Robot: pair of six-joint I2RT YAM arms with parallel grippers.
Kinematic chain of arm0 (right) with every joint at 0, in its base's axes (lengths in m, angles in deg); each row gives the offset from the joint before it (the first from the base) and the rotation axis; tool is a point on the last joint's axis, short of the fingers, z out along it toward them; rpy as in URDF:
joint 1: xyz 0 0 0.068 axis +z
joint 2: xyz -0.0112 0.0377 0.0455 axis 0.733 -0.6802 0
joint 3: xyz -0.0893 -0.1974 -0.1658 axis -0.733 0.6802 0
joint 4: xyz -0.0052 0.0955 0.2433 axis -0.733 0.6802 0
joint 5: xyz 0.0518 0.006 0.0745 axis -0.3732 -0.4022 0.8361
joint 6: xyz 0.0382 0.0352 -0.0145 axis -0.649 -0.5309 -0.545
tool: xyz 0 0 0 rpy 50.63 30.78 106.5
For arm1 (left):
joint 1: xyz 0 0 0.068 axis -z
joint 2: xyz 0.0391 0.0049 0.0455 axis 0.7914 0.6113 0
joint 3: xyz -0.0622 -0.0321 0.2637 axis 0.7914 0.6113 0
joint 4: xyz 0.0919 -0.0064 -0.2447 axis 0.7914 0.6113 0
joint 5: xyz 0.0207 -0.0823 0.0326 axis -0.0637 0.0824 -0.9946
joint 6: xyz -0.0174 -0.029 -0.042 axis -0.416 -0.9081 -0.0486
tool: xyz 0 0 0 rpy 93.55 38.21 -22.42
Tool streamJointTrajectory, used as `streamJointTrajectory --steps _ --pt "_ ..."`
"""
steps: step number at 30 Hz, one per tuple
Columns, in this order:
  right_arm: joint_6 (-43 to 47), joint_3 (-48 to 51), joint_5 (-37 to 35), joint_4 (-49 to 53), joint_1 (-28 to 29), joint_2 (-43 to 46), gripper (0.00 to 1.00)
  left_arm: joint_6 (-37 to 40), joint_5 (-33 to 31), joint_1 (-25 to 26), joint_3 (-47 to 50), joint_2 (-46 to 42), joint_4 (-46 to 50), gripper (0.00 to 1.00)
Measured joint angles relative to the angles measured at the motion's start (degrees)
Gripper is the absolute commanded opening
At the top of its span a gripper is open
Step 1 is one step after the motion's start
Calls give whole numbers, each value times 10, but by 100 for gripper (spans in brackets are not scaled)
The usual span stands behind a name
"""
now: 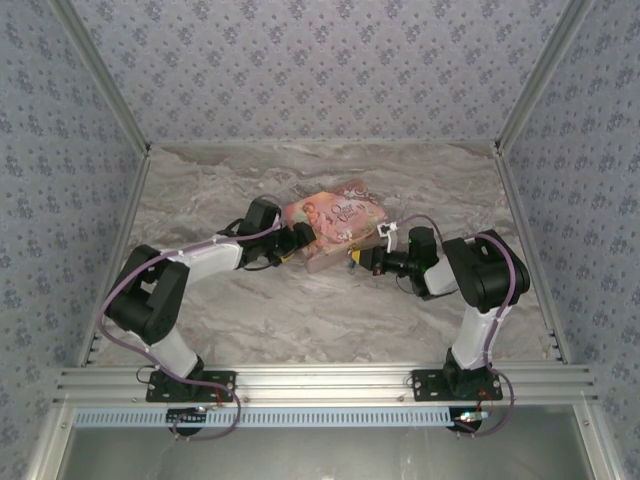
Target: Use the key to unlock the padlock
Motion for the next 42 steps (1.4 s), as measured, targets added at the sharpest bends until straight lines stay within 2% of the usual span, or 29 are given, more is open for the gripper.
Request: streamJointTrajectory --steps 10,32,42 --pt "-38 23 -37 -24 -4 14 0 0 0 0 0 0 0 82" --pt "-320 37 -218 -100 47 21 0 -16 -7 0 18 0 -40 83" --pt "-352 17 -277 -103 47 14 0 -17 -7 0 21 1 -45 85"
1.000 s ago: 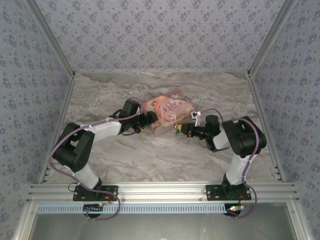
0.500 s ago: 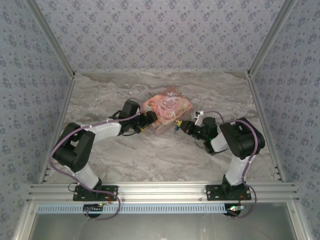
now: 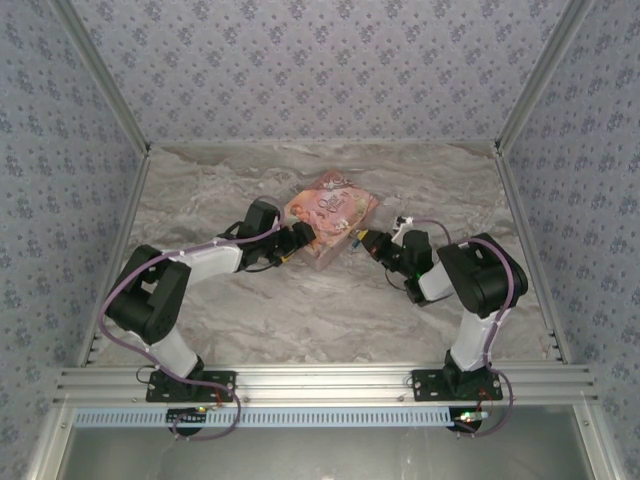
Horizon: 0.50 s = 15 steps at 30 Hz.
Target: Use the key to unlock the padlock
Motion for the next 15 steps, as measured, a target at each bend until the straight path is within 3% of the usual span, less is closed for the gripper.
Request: streamJointTrajectory --steps 8,15 --pt "28 10 -29 1 -10 13 0 2 9 -12 5 -1 -2 85" --pt "140 16 -12 209 -12 207 0 24 24 -60 3 -5 15 86"
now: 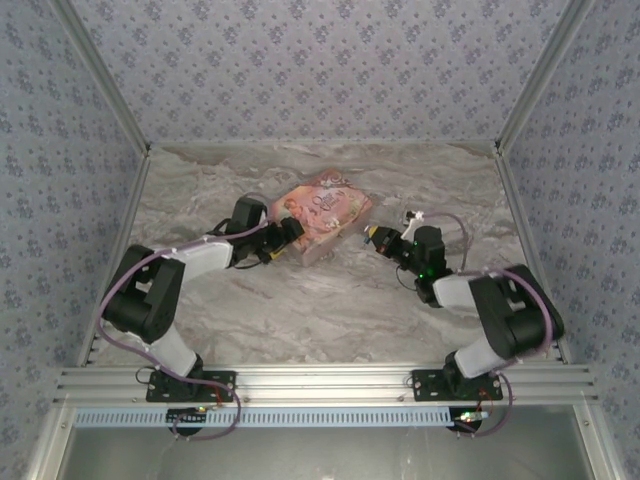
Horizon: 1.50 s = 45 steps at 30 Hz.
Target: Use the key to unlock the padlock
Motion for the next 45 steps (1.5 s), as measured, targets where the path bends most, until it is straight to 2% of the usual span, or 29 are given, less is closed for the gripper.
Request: streamJointTrajectory --steps 4,7,10,15,20,24,28,32,35,38,43,44,45 --pt "87 -56 31 202 15 89 0 20 4 -27 -10 -2 21 90" --pt "134 -93 54 328 31 107 0 40 -9 -38 -17 -15 55 99" --pt "160 -104 59 433 56 108 0 58 -28 -44 -20 -36 92 99" --pt "179 -105 56 542 95 89 0 80 -55 -49 -20 -102 132 99" --pt "184 -120 54 574 110 25 0 96 -72 -54 -20 -162 154 99" --pt "183 -131 58 565 120 -11 23 101 -78 -62 -20 -190 171 99" --pt "194 -140 52 562 121 -13 39 104 -82 -76 -20 -215 186 99" --pt "215 -152 22 584 109 23 48 114 -90 -100 -15 -257 200 99" --pt "239 -161 -12 608 85 83 55 125 -107 -121 -5 -301 206 100" --pt "269 -163 -49 623 43 151 65 139 -145 -140 13 -354 212 99" --pt "325 -149 -118 628 -57 275 82 184 -262 -154 81 -457 195 100" --pt "335 -143 -129 625 -74 292 86 195 -286 -154 101 -474 181 99" --pt "346 -136 -139 621 -94 307 95 209 -312 -154 127 -493 160 99"
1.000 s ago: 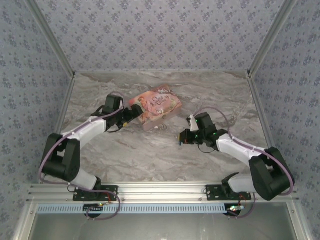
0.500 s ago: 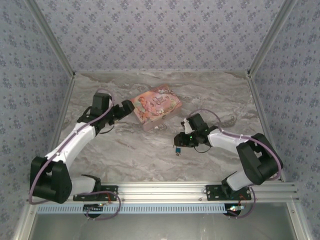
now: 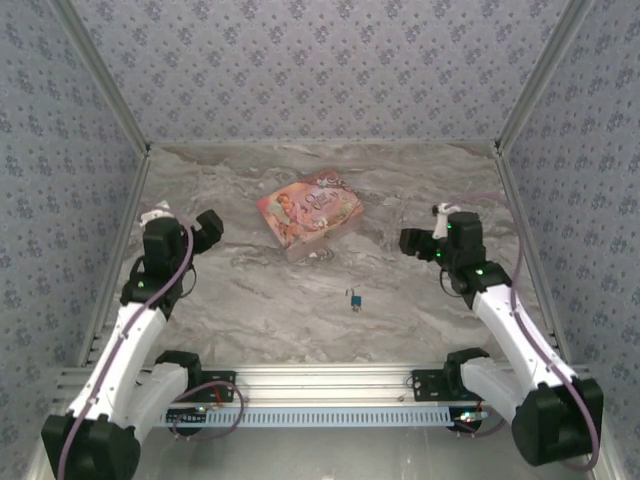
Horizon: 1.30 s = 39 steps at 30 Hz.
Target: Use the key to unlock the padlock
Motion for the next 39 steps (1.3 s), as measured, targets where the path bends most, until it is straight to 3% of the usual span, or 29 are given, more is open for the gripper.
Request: streamJointTrajectory --steps 1,4,9,15,24,37,39 --pt "12 10 -9 -7 -24 12 100 16 -24 0 27 -14 -25 99" --pt "38 45 -20 -52 -86 17 100 67 -77 0 100 -30 -92 99" --pt "62 131 -26 -179 -153 -44 100 137 -123 -8 128 14 -143 100" --pt "74 187 -28 -369 -163 -168 100 199 -130 -23 132 94 -223 100" --pt "112 195 9 -591 -160 -305 100 267 -81 -40 180 176 -369 99" --pt "141 158 0 -593 -129 -332 100 317 18 -71 187 396 -614 99" --pt "143 158 -4 -592 -129 -332 100 317 21 -71 174 419 -599 99"
